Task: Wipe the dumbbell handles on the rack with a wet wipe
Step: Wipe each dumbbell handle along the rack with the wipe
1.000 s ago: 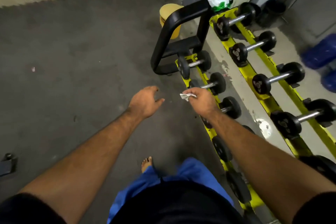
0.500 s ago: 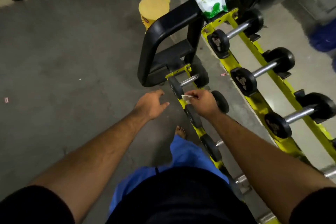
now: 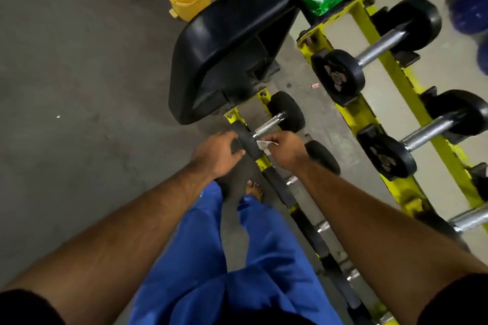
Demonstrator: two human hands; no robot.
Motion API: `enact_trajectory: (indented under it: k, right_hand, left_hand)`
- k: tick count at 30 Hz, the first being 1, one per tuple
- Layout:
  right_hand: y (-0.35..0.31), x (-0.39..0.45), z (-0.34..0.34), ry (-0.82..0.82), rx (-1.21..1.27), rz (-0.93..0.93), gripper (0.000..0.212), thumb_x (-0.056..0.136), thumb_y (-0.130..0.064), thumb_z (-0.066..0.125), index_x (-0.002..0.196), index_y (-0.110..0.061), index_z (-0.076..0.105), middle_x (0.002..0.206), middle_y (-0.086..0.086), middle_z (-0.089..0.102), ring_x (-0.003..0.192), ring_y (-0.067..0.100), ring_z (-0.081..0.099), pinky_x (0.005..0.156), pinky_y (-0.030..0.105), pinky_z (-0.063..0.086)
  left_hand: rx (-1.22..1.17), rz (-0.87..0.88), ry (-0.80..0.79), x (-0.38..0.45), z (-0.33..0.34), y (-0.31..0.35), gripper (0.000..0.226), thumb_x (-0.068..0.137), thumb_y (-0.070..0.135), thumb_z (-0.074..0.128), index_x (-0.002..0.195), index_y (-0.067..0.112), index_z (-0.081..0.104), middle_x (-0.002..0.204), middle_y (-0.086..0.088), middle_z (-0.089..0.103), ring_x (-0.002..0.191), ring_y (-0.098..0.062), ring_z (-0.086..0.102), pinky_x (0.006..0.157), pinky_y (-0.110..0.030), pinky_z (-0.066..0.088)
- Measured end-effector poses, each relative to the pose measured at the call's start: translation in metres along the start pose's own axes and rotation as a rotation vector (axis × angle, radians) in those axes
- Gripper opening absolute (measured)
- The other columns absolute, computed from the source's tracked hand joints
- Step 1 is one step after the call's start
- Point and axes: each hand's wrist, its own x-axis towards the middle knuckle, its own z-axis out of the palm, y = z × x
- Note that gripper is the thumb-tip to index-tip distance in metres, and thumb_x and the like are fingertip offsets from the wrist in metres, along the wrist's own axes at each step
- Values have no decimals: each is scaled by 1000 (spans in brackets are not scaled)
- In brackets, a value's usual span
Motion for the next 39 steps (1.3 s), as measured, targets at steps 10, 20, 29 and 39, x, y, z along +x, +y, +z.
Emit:
enact_trajectory:
  k: [10, 20, 29, 39]
  right_hand:
    - [35, 96, 36, 75, -38, 10, 28, 90, -12, 57, 111, -18, 73, 111, 8, 73, 104, 26, 66, 92, 39, 54]
    - [88, 160, 80, 175, -387, -393, 28, 77, -6, 58, 99, -10, 75, 97, 10, 74, 90, 30, 69, 84, 37, 56]
    - [119, 169, 95, 117, -582, -597, 49, 81, -16, 38, 115, -11, 72, 118, 9, 71, 115, 25, 65, 107, 39, 42]
    - [124, 177, 86, 172, -580, -611, 49, 85, -20, 36, 120, -13, 71, 120, 9, 70, 118, 25, 63, 112, 45, 39]
  left_hand:
    - [13, 123, -7, 116, 58, -34, 54, 88, 34, 68, 135, 13, 53, 136, -9, 54, 120, -31, 55, 95, -39, 47]
    - [67, 155, 87, 142, 146, -49, 88, 88, 46, 66, 153, 3, 26, 162, -16, 19, 151, -28, 16, 122, -38, 19]
    - [21, 107, 160, 141, 166, -54, 82, 92, 42, 44, 155, 2, 12, 164, -16, 7, 153, -26, 4, 124, -39, 10]
    - [-163, -76, 422, 155, 189, -33, 66, 99, 40, 24, 153, 3, 24, 161, -15, 24, 151, -27, 15, 123, -36, 16]
